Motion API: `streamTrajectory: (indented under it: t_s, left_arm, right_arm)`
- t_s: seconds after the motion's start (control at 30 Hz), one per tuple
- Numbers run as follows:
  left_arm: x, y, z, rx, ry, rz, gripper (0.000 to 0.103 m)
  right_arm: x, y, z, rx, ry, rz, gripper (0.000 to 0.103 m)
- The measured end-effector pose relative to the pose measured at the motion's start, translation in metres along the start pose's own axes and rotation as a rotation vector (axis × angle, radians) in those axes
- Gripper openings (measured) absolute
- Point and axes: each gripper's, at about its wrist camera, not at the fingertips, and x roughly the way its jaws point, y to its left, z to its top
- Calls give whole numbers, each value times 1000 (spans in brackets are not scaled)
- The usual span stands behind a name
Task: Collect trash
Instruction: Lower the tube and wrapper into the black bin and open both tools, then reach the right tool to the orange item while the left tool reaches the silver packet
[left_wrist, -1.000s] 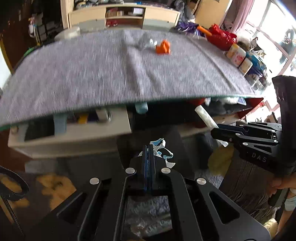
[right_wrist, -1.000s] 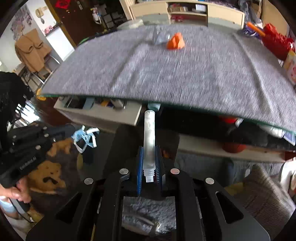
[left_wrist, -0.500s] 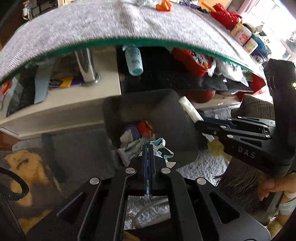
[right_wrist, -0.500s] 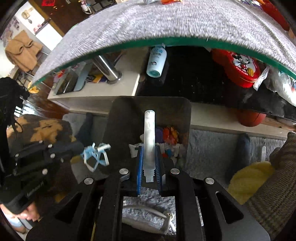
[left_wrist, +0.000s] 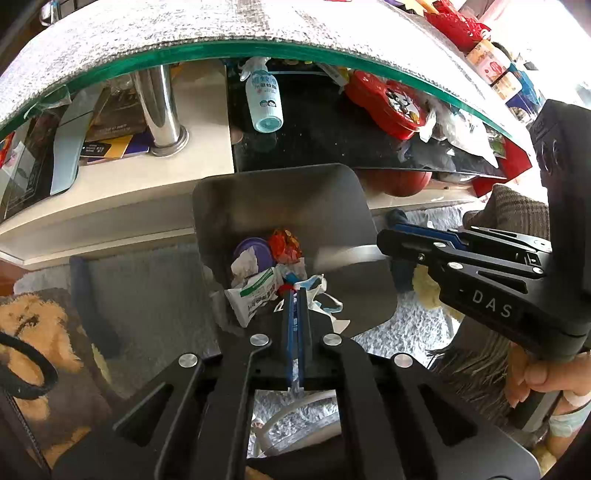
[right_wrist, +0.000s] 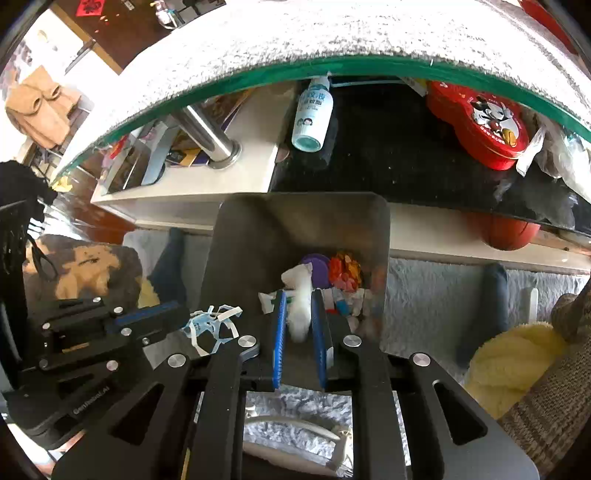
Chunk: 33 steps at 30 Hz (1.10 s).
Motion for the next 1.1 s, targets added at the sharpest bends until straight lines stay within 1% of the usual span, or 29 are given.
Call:
streamTrajectory:
  t_s: [0.07, 0.1, 0.17, 0.2, 0.23, 0.27, 0.3, 0.37, 0.43, 0.5, 0.57, 0.67, 0.87, 1.1]
  left_arm:
    - [0, 1, 2, -5, 2, -2, 12]
    - [-1, 1, 2, -7, 0, -1, 15]
    - [-4, 2, 4, -9, -7, 9, 32]
    - [-5, 3, 4, -11, -12, 13, 35]
    - [-7, 3, 5, -14, -17, 17, 41]
    - [-10, 4, 6, -18, -25, 21, 47]
    - [-13, 6, 7, -25, -34, 26, 51]
    - [-20, 9, 10, -35, -52, 42, 70]
    - [-29, 12, 15, -41, -74, 63, 77]
    - [-43, 15, 21, -46, -104, 76, 82]
    - [-55, 17, 26, -48, -130, 86, 89]
    - [-76, 20, 35, -50, -175, 103, 92]
    - [-108, 25, 56, -56, -243, 124, 94]
    - [-131, 26, 88, -37, -285, 139, 94]
  right_arm:
    - [-2, -2, 2, 8, -7, -7, 17]
    - [-5, -4, 3, 15, -12, -11, 17]
    - [-10, -9, 4, 32, -26, -22, 31]
    - [-12, -11, 5, 37, -33, -28, 47]
    - [-15, -13, 6, 42, -40, -34, 59]
    - [-18, -16, 7, 47, -48, -41, 62]
    - [-21, -18, 8, 52, -55, -42, 66]
    - [-28, -22, 11, 66, -68, -38, 73]
    - [-33, -26, 14, 76, -81, -39, 86]
    - [-39, -28, 18, 80, -93, -42, 88]
    - [-45, -30, 23, 83, -105, -47, 89]
    - [-58, -32, 31, 86, -133, -46, 89]
    - [-88, -40, 53, 85, -202, -57, 89]
    - [-114, -46, 80, 75, -262, -84, 89]
